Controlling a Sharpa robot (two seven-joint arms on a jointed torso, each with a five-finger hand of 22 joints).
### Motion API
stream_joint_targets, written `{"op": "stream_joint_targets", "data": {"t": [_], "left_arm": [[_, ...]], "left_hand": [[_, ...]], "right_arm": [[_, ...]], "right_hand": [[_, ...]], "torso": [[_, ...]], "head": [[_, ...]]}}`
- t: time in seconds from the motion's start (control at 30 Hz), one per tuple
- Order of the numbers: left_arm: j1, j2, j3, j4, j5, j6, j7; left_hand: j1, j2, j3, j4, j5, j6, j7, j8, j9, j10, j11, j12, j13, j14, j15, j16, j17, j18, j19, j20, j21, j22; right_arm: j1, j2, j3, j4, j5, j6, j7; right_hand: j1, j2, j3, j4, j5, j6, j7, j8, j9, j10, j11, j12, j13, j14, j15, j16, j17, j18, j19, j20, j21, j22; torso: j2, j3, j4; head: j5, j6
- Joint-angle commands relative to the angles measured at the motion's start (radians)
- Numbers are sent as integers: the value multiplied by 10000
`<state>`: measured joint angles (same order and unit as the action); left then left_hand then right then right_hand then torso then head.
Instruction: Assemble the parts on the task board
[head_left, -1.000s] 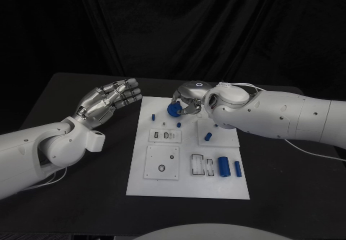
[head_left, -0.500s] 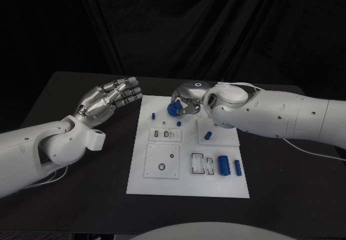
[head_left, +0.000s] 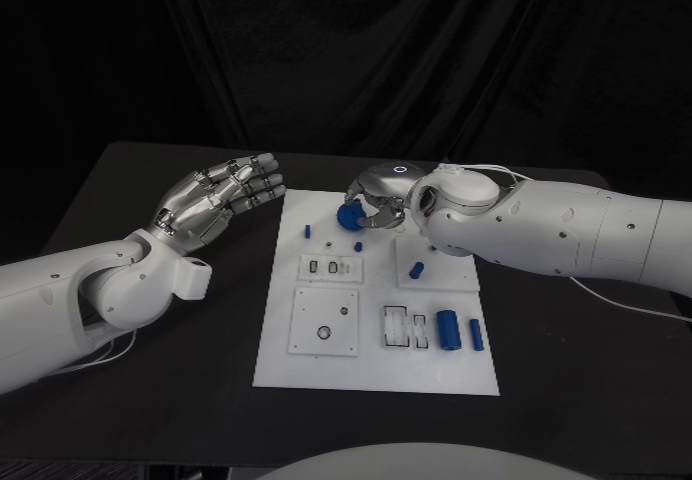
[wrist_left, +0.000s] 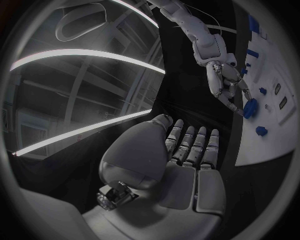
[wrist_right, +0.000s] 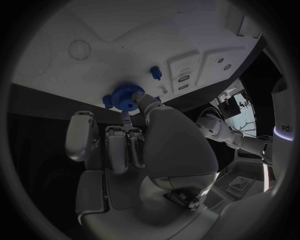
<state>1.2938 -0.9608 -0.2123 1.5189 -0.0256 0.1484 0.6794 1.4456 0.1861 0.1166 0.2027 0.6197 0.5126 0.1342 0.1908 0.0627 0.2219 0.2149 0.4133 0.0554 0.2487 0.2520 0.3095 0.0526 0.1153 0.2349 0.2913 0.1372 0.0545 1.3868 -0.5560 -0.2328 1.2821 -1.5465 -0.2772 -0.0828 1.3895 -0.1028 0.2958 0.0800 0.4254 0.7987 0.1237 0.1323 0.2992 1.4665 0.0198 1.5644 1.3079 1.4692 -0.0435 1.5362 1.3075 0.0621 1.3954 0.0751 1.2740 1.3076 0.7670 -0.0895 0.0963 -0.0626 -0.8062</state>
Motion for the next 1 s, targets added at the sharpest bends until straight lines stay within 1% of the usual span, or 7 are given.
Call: {"op": "stream_joint_targets", "data": {"t": [0.03,0.33,0.5,0.57,0.7,0.87,1.0], "left_arm": [[-28,20,10,5,-27,160,609],[-41,16,10,-3,-27,167,601],[-46,18,10,-6,-27,171,596],[-47,18,10,-8,-27,172,593],[-50,13,10,-6,-27,169,593],[-54,1,10,2,-27,173,589],[-56,-11,10,6,-27,169,587]], "left_hand": [[-81,8,80,-5,27,0,32,-7,-2,-29,70,39,13,-27,58,57,9,-105,72,12,47,-9],[-84,10,89,-4,26,0,33,-7,-2,-31,72,37,13,-26,60,60,9,-108,76,12,49,-8],[-91,14,113,-4,26,-5,38,-10,-2,-41,74,27,11,-34,63,58,7,-115,76,10,48,-9],[-91,14,113,-4,26,-5,38,-10,-2,-41,74,27,11,-34,63,58,7,-115,76,10,48,-9],[-91,14,113,-4,26,-5,38,-10,-2,-41,74,27,11,-34,63,58,7,-115,76,10,48,-9],[-91,14,113,-4,26,-5,38,-10,-2,-41,74,27,11,-34,63,58,7,-115,76,10,48,-9],[-91,14,113,-4,26,-5,38,-10,-2,-41,74,27,11,-34,63,58,7,-115,76,10,48,-9]], "right_arm": [[-31,-21,4,-10,-53,127,-208],[-35,-40,4,-3,-53,141,-217],[-39,-44,4,15,-53,161,-203],[-42,-49,4,30,-53,160,-196],[-45,-55,4,37,-53,193,-205],[-47,-97,4,23,-53,264,-235],[-48,-144,4,12,-53,379,-294]], "right_hand": [[11,-66,58,2,63,-86,20,-75,-53,839,90,-54,2465,842,73,-63,2231,185,-79,-16,-76,824],[-17,-94,104,-49,-109,-422,-25,-395,-316,591,63,-208,2260,776,58,-219,2088,235,-192,-22,-323,720],[-33,-98,96,-61,-279,-436,-39,-436,-380,495,49,-270,2181,723,49,-340,1977,263,-258,-32,-457,659],[-63,-95,73,-55,-472,-417,-47,-451,-422,471,43,-287,2159,705,43,-382,1941,272,-283,-36,-518,636],[-76,-90,60,-53,-569,-436,-62,-477,-458,441,36,-307,2134,691,37,-416,1910,276,-291,-40,-549,627],[-150,-51,26,-7,-664,-297,31,-440,-499,413,87,-327,2108,674,63,-462,1871,285,-318,-32,-633,597],[-212,-20,-7,31,-683,65,120,-319,-532,422,182,-322,2113,674,139,-471,1867,280,-308,24,-673,601]], "torso": [[-1,-5,7],[3,-4,-7],[2,6,-1],[1,1,1],[3,-4,1],[1,-5,7],[2,-5,4]], "head": [[1,15],[8,-30],[-6,-68],[-5,-83],[-7,-83],[4,-106],[5,-119]]}}
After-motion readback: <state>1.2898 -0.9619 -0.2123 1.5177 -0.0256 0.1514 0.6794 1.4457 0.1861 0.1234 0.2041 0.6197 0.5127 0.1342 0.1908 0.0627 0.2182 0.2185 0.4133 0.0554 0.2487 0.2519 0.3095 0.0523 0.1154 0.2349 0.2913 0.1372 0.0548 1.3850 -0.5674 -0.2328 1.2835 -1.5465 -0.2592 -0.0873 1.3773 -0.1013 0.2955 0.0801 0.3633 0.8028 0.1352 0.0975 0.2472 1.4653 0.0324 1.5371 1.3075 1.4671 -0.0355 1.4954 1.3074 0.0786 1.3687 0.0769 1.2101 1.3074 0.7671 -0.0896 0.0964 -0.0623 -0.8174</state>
